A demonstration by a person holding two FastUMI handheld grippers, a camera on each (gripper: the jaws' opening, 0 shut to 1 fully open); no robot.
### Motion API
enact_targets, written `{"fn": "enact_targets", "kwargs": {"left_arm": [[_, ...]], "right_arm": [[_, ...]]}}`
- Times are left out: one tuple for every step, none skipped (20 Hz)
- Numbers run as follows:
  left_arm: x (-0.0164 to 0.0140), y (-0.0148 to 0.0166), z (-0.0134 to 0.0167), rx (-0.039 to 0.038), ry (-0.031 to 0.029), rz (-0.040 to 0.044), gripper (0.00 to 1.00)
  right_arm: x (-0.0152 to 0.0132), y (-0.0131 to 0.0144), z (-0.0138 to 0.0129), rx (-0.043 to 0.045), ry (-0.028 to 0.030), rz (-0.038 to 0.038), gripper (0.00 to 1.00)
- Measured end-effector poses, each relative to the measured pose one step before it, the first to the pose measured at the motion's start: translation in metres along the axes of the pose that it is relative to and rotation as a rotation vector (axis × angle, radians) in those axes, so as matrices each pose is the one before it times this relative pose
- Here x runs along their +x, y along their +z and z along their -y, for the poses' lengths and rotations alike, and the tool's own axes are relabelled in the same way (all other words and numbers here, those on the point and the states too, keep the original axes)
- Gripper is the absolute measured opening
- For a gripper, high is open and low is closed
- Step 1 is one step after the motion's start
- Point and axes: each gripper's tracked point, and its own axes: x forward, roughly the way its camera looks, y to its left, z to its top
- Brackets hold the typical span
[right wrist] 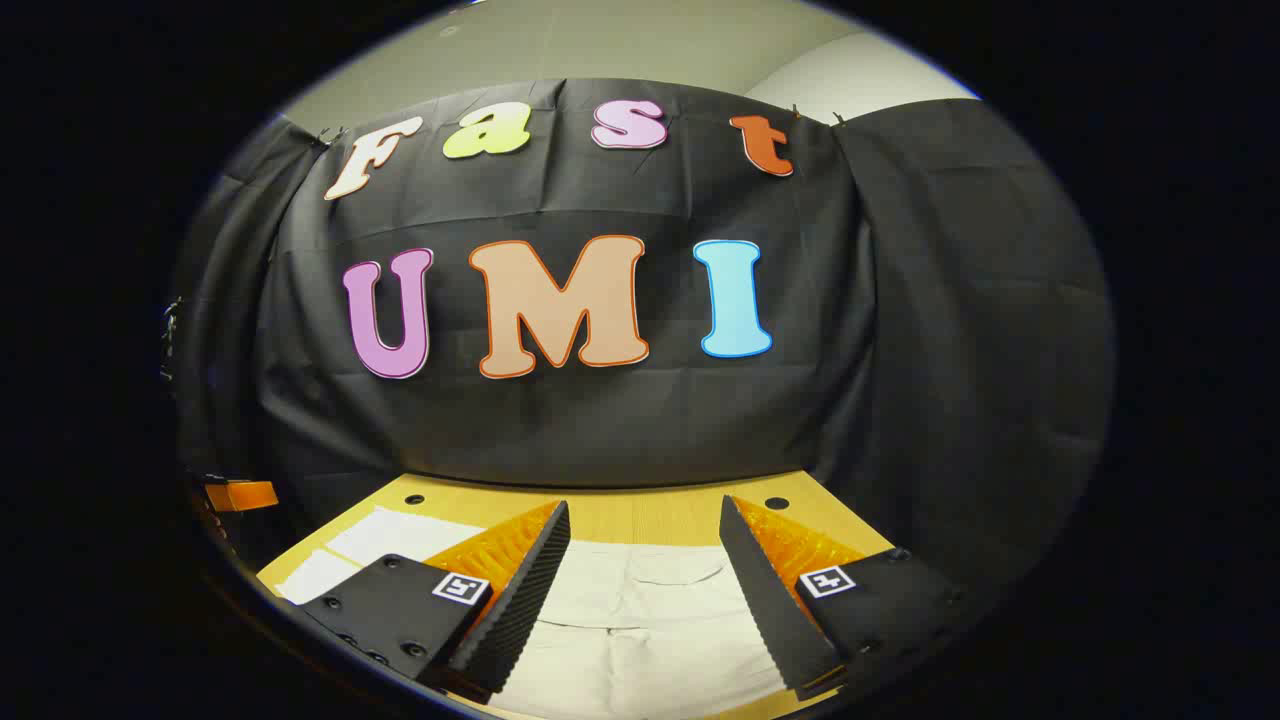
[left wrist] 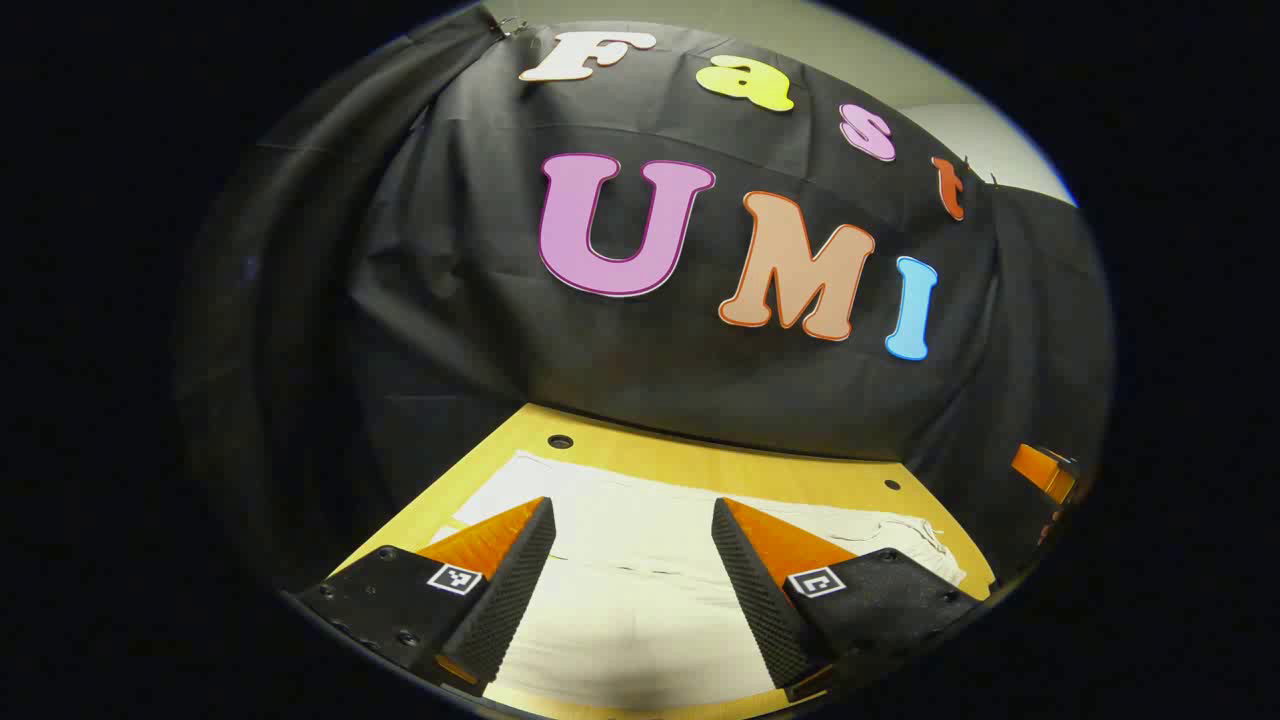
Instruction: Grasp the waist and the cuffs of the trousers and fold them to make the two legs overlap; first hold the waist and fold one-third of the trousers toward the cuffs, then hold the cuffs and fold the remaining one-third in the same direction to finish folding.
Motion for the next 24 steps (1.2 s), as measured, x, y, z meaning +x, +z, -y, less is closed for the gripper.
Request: {"fn": "enact_targets", "kwargs": {"left_arm": [[-0.00093, 0.00107, -0.00165, -0.00229, 0.00594, 0.00428, 0.94], [-0.00019, -0.00019, -0.00075, 0.0001, 0.00506, 0.00205, 0.95], [0.00068, -0.00047, -0.00202, 0.00216, 0.00536, 0.00006, 0.95], [0.00014, -0.00116, -0.00131, 0.00236, 0.00485, -0.00121, 0.94], [0.00016, -0.00015, -0.00179, -0.00059, 0.00383, -0.00343, 0.94], [0.00006, -0.00144, -0.00102, -0.00228, 0.00116, -0.00597, 0.94], [0.00062, 0.00028, -0.00005, 0.00056, -0.00044, -0.00467, 0.94], [-0.00012, 0.00028, -0.00169, 0.00335, 0.00049, 0.00097, 0.95], [0.0004, 0.00132, -0.00066, 0.00677, 0.00149, 0.00201, 0.95], [0.00024, 0.00007, -0.00231, 0.00732, -0.00116, -0.0001, 0.94], [0.00027, 0.00027, -0.00103, 0.00804, -0.00041, -0.00296, 0.94], [-0.00034, 0.00002, -0.00101, 0.00542, 0.00089, -0.0022, 0.94], [0.00015, 0.00035, -0.00051, 0.00129, -0.00237, -0.00046, 0.94], [0.00095, 0.0, 0.00032, -0.00116, -0.0024, 0.00041, 0.94], [0.00021, 0.00014, 0.00133, -0.00223, -0.0062, -0.00228, 0.94], [0.00046, -0.00076, 0.0027, -0.00228, -0.00884, 0.00131, 0.94], [0.00082, -0.00016, 0.00132, -0.00043, -0.00192, -0.00059, 0.94], [0.00042, -0.00156, -0.0003, 0.00041, -0.00411, -0.00299, 0.95], [0.00032, -0.0013, 0.00074, 0.00577, -0.00621, -0.00468, 0.95], [0.00042, -0.00445, -0.00175, 0.01502, -0.00067, -0.01399, 0.94], [-0.00076, -0.00451, -0.00219, 0.02186, 0.00014, -0.01542, 0.94], [-0.00002, -0.00519, -0.00159, 0.02351, -0.00481, -0.01319, 0.95], [0.00042, -0.00669, 0.00095, 0.02387, -0.01576, -0.01559, 0.95], [-0.00041, -0.00899, 0.0014, 0.02543, -0.02519, -0.0242, 0.94]], "right_arm": [[0.00127, -0.00197, -0.00012, -0.00164, -0.0003, -0.0029, 0.96], [0.00119, 0.00035, 0.00063, 0.00068, 0.00003, -0.00099, 0.96], [0.00097, -0.00012, -0.00053, 0.00248, 0.00208, -0.00076, 0.96], [0.0008, 0.00014, -0.00079, 0.0026, 0.003, -0.00163, 0.97], [0.00089, -0.00092, 0.00015, 0.00099, 0.00148, -0.00174, 0.96], [0.00139, -0.00003, 0.00037, -0.00158, -0.00071, -0.00229, 0.96], [0.001, -0.00112, -0.00027, -0.00321, -0.00038, -0.00195, 0.96], [0.00126, -0.00003, -0.00003, -0.00466, -0.00093, -0.00246, 0.96], [0.00012, -0.00089, -0.0006, -0.00493, -0.00108, -0.00081, 0.96], [0.00083, -0.00015, -0.00009, -0.00353, -0.00049, -0.00136, 0.96], [0.0, -0.00133, -0.00085, -0.00241, 0.00158, -0.00185, 0.96], [0.00045, 0.00013, -0.0014, -0.0027, 0.00174, -0.00255, 0.96], [0.00027, -0.00125, -0.00021, -0.00309, 0.00119, -0.00187, 0.96], [0.0, 0.00011, -0.00043, -0.00261, 0.00016, -0.00159, 0.96], [-0.00117, -0.00033, -0.00008, -0.00097, -0.00041, -0.00085, 0.96], [-0.0002, -0.00009, -0.00029, 0.00075, 0.00016, -0.00063, 0.96], [-0.00101, -0.00083, -0.00029, 0.00096, 0.00172, -0.00092, 0.96], [-0.00086, -0.0007, -0.00036, -0.00187, -0.00038, -0.00175, 0.96], [-0.00085, -0.00183, 0.00153, -0.0037, -0.00134, -0.00229, 0.96], [-0.00067, -0.00161, 0.00053, -0.00417, -0.00307, -0.00391, 0.97], [-0.00116, -0.00376, 0.00022, -0.00207, -0.00021, -0.00636, 0.97], [-0.00014, -0.0031, -0.00028, -0.00106, -0.00024, -0.00698, 0.97], [-0.00092, -0.004, 0.00056, -0.00177, 0.00022, -0.00884, 0.96], [-0.00057, -0.00354, -0.00061, -0.00333, 0.00122, -0.00912, 0.96]]}}
